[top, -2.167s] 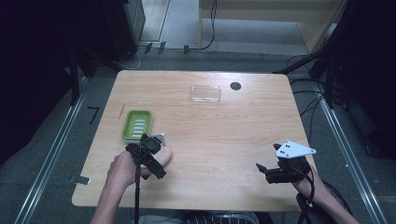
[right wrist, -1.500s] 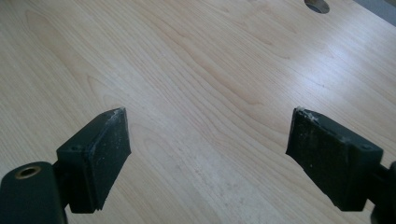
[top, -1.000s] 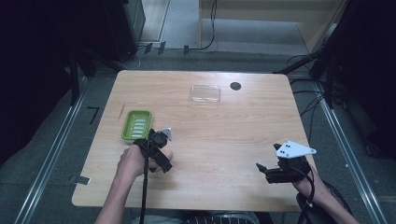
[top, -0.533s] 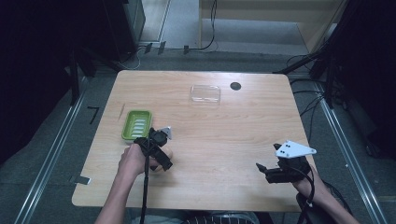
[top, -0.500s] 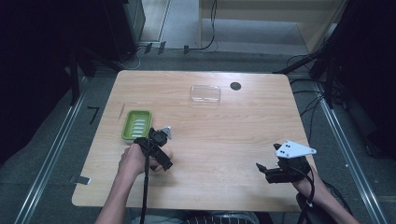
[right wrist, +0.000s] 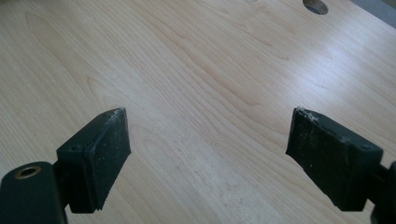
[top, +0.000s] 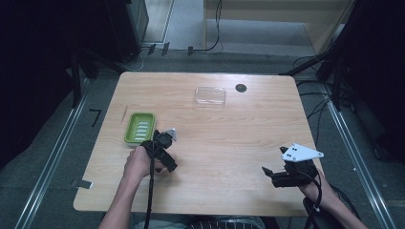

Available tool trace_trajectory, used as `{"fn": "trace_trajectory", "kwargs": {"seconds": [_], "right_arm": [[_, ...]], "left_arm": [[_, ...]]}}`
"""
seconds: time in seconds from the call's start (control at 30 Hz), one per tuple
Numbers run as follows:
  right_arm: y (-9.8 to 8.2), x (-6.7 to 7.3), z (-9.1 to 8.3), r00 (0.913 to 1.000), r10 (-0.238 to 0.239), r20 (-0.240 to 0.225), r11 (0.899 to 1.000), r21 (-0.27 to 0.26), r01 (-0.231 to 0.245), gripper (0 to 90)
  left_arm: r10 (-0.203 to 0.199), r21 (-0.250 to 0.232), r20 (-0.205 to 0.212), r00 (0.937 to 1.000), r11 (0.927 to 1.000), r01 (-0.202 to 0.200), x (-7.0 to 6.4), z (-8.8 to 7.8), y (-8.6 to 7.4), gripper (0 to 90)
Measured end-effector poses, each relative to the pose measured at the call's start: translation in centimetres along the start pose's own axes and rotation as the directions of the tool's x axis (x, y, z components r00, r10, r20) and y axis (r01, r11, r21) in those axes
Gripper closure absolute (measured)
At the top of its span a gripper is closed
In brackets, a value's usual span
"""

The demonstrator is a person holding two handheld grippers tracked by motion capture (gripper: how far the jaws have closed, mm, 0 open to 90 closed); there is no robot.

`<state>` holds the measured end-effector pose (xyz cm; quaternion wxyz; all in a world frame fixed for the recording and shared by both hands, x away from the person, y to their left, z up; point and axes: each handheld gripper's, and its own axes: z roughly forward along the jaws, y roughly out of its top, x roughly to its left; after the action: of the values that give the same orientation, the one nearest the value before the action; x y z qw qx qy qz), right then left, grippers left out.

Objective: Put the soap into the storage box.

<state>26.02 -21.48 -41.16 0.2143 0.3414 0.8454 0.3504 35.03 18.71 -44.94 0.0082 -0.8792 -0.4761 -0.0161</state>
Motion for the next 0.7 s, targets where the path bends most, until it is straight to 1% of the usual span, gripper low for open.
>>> {"fn": "trace_trajectory", "kwargs": {"seconds": [0.03,0.07,0.2,0.4,0.43,0.53,0.63,0.7], "right_arm": [[0.0,-0.02,0.0,1.0,-0.002,0.0,1.0,-0.001,0.002,13.4],[0.01,-0.02,0.01,1.0,-0.002,0.001,1.0,-0.003,0.002,13.4],[0.01,-0.03,0.0,1.0,-0.003,0.0,1.0,-0.003,0.003,13.4],[0.0,-0.08,0.03,1.0,-0.007,-0.003,1.0,-0.005,0.007,13.4],[0.0,-0.08,0.02,1.0,-0.006,-0.004,1.0,-0.005,0.006,13.4],[0.0,-0.08,0.02,1.0,-0.007,-0.004,1.0,-0.005,0.007,13.4],[-0.01,-0.05,-0.01,1.0,0.0,-0.002,1.0,0.0,0.0,13.4],[-0.01,-0.06,0.01,1.0,-0.002,-0.004,1.0,-0.001,0.002,13.4]], "left_arm": [[-0.003,-0.003,-0.004,1.0,1.0,0.003,0.0,0.04,0.06,14.2],[-0.004,-0.006,-0.011,0.9999,1.0,0.004,-0.02,0.02,0.07,14.8],[0.0,-0.008,-0.009,1.0,1.0,0.0,-0.07,0.08,0.06,21.5],[0.009,0.003,-0.01,0.9999,1.0,-0.009,-0.27,0.49,0.15,25.1],[0.008,0.003,-0.009,0.9999,1.0,-0.008,-0.28,0.52,0.16,27.0],[0.009,-0.002,-0.008,0.9999,1.0,-0.009,-0.23,0.47,0.14,28.4],[0.014,-0.008,-0.008,0.9999,0.9999,-0.014,-0.3,0.38,0.11,32.2],[0.012,-0.01,-0.008,0.9999,0.9999,-0.012,-0.3,0.37,0.09,32.8]]}}
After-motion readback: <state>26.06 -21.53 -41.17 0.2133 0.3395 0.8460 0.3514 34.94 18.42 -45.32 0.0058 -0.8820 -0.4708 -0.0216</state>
